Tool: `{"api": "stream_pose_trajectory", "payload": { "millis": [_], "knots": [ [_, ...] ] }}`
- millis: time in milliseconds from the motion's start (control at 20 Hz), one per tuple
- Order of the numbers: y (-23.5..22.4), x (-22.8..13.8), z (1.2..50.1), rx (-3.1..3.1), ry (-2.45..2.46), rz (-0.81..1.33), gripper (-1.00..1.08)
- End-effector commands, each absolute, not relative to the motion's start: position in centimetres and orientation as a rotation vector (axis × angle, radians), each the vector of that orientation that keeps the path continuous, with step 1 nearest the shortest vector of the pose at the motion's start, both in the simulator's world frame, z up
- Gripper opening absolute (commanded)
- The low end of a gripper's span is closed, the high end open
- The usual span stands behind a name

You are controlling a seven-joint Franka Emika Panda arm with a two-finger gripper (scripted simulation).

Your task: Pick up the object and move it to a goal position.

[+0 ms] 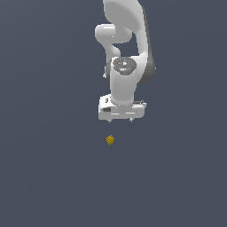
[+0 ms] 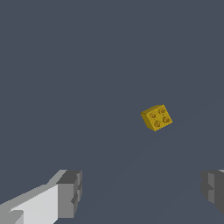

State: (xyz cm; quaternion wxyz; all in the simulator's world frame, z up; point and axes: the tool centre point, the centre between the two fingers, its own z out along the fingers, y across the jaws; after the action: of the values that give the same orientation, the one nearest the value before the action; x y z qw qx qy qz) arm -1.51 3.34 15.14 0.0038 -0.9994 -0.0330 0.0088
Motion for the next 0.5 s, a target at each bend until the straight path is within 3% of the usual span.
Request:
{"api": "stream_pose_trajectory", "payload": {
  "millis": [0,450],
  "knots": [
    [3.3,-1.5,15.1,-3.132,-0.103,0.028,1.0],
    [4.9,-1.2,16.6,-3.103,-0.113,0.01,1.0]
  ]
}}
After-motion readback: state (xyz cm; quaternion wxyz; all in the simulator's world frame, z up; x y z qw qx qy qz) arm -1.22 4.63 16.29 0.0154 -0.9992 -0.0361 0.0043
